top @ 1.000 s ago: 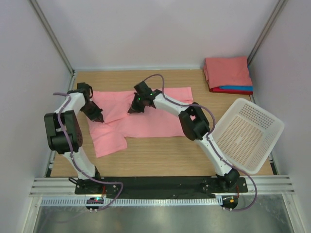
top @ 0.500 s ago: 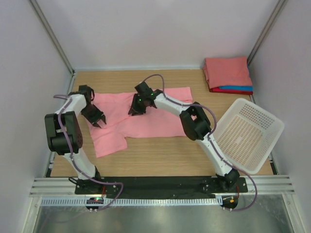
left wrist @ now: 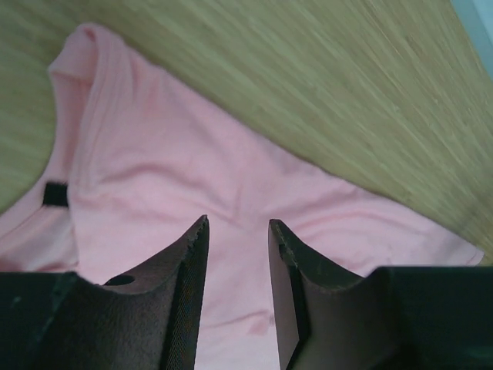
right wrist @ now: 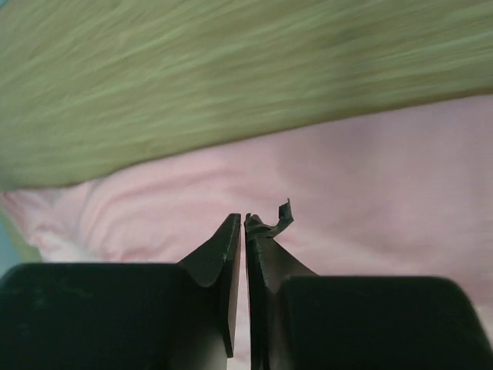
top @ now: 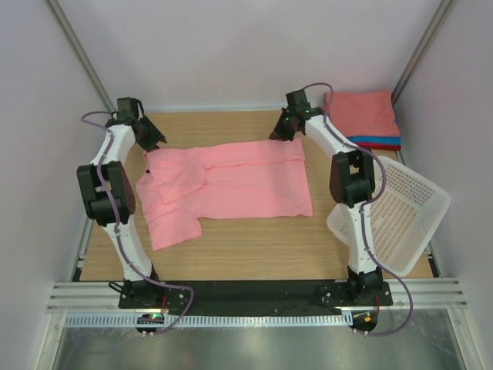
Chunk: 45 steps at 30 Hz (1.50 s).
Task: Fold and stack the t-shirts
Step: Fold the tshirt
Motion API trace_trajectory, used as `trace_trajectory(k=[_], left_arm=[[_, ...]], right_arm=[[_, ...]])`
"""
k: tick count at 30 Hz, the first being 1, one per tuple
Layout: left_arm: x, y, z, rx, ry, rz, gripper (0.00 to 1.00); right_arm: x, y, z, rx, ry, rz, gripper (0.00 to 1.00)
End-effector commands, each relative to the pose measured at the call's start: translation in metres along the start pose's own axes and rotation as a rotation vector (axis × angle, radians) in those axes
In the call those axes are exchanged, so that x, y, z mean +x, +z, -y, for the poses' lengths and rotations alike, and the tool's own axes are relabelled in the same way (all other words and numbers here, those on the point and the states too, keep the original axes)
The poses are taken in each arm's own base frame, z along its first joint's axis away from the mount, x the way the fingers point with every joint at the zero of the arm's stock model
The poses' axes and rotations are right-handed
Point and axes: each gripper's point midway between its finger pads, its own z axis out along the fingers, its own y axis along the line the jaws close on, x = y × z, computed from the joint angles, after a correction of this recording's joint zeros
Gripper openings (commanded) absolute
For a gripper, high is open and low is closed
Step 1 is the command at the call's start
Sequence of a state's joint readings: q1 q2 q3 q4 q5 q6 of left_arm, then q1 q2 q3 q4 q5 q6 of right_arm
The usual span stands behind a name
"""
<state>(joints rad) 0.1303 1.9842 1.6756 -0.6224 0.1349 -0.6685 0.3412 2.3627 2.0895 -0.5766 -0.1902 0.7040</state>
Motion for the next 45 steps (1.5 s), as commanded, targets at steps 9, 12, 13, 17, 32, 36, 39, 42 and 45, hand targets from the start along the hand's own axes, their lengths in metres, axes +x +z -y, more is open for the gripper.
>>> trace_trajectory(k=[9,12,13,17,32,36,39,42,45], left_arm=[[-0.028,0.093,-0.006,0.015,-0.004,-0.015,0.36],[-0.029,0.106,-0.021,-0.021,-0.002,-0.016,0.36],[-0.032,0.108,-0.023,-0.024,-0.007,-0.011,0.36],[-0.038,0.118,-0.032,-0.036,-0.009,0.0,0.36],[-0.06,0.144,-0.028,0.001,0.042,0.044,0.39],[-0.08,0.111,-0.007,0.043,0.106,0.088,0.4],[-0.09,0.067,-0.019,-0.056,0.183,0.144,0.44],[-0.095,0.043,-0.025,-0.096,0.257,0.182,0.49],[-0.095,0.028,-0.036,-0.158,0.319,0.198,0.51]], right_arm=[[-0.06,0.013,0.097,0.195,0.012,0.105,0.13],[-0.062,0.02,0.116,0.231,0.03,0.11,0.13],[-0.062,0.024,0.122,0.25,0.035,0.115,0.13],[-0.067,0.024,0.151,0.387,0.044,0.151,0.12],[-0.085,0.018,0.169,0.457,0.11,0.261,0.11],[-0.089,0.02,0.157,0.397,0.116,0.266,0.13],[-0.087,0.02,0.154,0.381,0.12,0.251,0.13],[-0.082,0.02,0.155,0.379,0.121,0.234,0.13],[-0.078,0.02,0.155,0.377,0.11,0.224,0.13]])
